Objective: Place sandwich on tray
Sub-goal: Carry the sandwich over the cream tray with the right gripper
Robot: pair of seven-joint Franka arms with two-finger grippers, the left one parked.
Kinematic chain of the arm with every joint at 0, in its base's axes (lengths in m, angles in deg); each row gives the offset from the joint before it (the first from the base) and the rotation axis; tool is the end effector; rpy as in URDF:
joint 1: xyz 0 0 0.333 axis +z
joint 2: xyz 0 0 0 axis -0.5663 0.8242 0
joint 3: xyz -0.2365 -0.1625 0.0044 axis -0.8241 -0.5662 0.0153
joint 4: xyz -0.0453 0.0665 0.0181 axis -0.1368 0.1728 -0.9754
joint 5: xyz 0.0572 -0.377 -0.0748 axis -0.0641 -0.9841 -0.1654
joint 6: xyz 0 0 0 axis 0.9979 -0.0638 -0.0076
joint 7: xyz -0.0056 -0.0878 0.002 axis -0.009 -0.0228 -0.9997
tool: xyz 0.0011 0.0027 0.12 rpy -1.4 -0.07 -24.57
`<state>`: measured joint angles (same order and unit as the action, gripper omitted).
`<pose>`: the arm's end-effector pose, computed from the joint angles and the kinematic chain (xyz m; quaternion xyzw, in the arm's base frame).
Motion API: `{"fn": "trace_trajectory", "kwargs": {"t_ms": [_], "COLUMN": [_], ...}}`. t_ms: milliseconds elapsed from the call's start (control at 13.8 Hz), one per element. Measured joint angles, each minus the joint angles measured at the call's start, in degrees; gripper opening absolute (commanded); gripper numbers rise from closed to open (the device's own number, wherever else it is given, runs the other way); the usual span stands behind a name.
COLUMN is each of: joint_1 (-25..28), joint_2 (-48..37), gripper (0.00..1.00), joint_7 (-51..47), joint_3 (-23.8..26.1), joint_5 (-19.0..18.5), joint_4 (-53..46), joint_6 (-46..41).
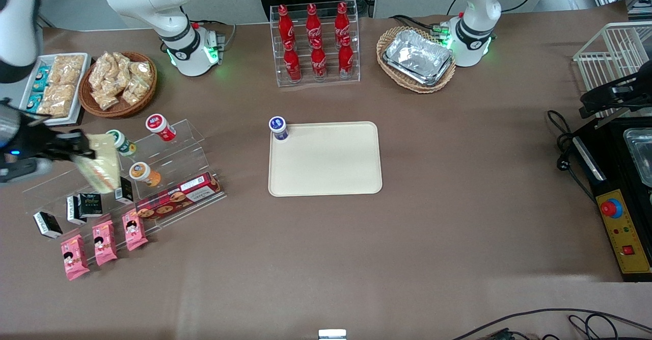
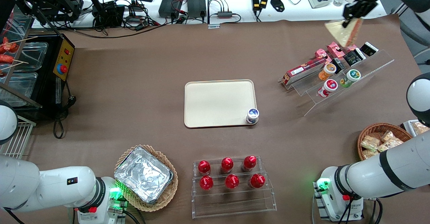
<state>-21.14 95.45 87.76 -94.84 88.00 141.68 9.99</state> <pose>0.5728 -0.0215 0.5295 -0.9903 -0.1240 0.0440 0.0458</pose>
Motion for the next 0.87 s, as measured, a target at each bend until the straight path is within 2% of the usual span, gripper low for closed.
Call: {"fn": "trace_trajectory", "kwargs": {"t_ms": [145, 507, 652, 870], "joint_1": [2.9, 4.9, 6.2, 12.5], "joint_2": [0.0, 0.5, 2.1, 6.2], "gripper": [0.33, 0.35, 0.35, 0.38], "joint_7": [0.9, 1.0, 1.2, 1.1], "joint_3": [2.9, 15.8, 20.8, 22.7], "joint_5": [0.0, -0.3, -1.8, -4.3], "joint_4": [-0.2, -0.4, -0.4, -0.3], "joint_6": [0.0, 0.1, 3.0, 7.3]}}
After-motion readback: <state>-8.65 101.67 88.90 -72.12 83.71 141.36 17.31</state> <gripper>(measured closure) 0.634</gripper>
